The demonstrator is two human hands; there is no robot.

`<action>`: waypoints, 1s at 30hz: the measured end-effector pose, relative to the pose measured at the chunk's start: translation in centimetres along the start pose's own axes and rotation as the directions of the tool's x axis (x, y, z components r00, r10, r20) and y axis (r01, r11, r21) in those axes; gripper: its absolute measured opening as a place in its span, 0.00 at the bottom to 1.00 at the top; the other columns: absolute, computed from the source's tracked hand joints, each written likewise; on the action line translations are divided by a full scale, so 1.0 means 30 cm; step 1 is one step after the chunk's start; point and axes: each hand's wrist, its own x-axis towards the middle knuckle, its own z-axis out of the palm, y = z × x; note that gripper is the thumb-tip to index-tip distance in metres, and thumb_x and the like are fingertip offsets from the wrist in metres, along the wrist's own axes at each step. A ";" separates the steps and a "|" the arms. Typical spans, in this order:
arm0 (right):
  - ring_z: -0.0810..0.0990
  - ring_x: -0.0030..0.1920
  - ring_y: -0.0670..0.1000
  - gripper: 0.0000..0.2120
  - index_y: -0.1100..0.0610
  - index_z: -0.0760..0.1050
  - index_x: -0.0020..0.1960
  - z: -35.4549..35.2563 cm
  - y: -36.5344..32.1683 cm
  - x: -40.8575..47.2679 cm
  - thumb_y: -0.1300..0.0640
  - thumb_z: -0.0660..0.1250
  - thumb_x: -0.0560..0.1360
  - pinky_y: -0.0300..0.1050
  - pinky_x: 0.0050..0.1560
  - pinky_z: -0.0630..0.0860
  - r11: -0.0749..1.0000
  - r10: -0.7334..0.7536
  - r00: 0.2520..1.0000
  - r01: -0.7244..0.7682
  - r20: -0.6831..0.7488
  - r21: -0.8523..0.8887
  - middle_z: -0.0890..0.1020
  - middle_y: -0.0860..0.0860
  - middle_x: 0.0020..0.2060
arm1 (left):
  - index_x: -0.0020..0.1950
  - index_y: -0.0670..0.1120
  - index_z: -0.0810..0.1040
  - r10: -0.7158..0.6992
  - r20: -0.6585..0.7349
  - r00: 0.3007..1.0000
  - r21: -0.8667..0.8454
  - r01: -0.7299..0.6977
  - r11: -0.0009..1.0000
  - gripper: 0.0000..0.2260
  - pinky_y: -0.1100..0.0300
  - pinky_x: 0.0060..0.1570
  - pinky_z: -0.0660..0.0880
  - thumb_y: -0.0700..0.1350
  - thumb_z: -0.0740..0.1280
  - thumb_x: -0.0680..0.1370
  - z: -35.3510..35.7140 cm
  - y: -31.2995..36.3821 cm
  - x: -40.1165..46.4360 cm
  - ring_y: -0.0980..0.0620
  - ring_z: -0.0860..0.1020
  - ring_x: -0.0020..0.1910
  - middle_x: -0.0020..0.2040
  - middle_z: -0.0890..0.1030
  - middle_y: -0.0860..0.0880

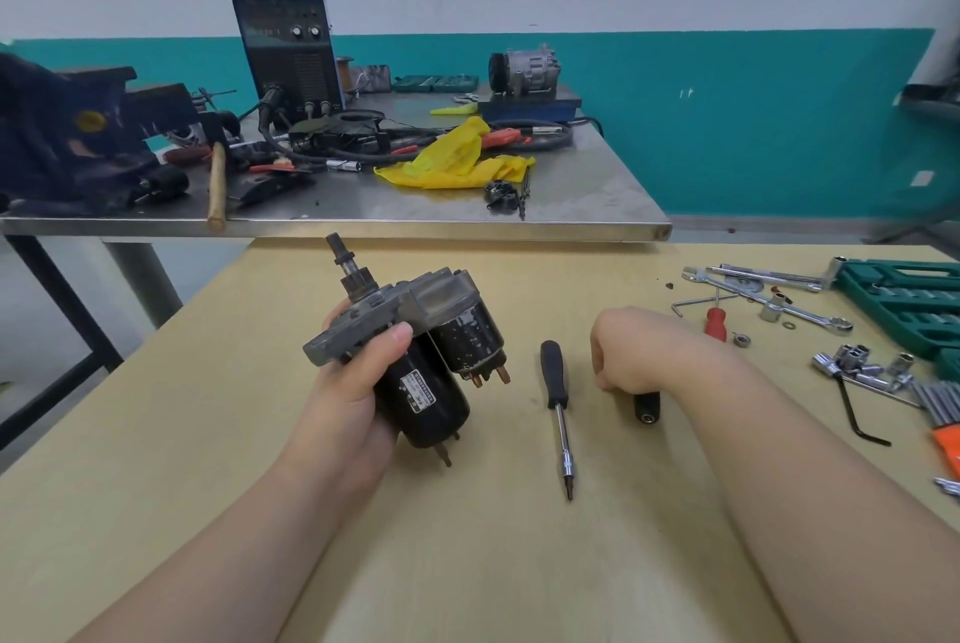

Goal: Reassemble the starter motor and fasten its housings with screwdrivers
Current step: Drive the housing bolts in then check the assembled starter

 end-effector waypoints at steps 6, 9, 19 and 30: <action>0.83 0.49 0.57 0.09 0.51 0.81 0.55 0.003 -0.008 -0.005 0.60 0.67 0.77 0.53 0.55 0.84 1.000 0.014 1.000 -0.014 -0.013 0.017 0.82 0.51 0.49 | 0.69 0.51 0.84 -0.168 -0.025 0.985 -0.180 0.161 0.970 0.20 0.43 0.50 0.85 0.51 0.75 0.77 -0.013 -0.006 0.006 0.43 0.85 0.64 0.67 0.85 0.44; 0.84 0.49 0.57 0.10 0.52 0.82 0.54 0.005 -0.015 -0.008 0.59 0.68 0.75 0.54 0.54 0.85 0.997 0.018 1.000 -0.017 -0.011 0.071 0.84 0.51 0.48 | 0.74 0.51 0.81 -0.248 -0.035 0.968 -0.321 0.224 0.920 0.25 0.41 0.49 0.84 0.54 0.74 0.76 -0.004 0.004 0.012 0.43 0.86 0.61 0.68 0.85 0.45; 0.87 0.33 0.49 0.10 0.51 0.83 0.47 -0.062 -0.028 -0.071 0.63 0.68 0.72 0.37 0.32 0.78 0.816 -0.003 0.996 0.053 -0.089 0.575 0.87 0.51 0.39 | 0.62 0.46 0.89 -0.323 0.049 0.945 -0.614 0.284 0.736 0.23 0.43 0.64 0.77 0.60 0.77 0.76 -0.005 0.012 0.013 0.45 0.87 0.54 0.62 0.86 0.44; 0.87 0.36 0.56 0.12 0.61 0.87 0.39 -0.082 -0.189 -0.153 0.74 0.71 0.75 0.44 0.44 0.85 -0.123 -0.043 0.954 0.289 -0.296 0.949 0.85 0.56 0.34 | 0.73 0.47 0.80 -0.273 -0.058 0.960 -0.516 0.206 0.832 0.27 0.42 0.48 0.85 0.47 0.75 0.73 0.016 -0.001 0.027 0.43 0.88 0.54 0.64 0.86 0.44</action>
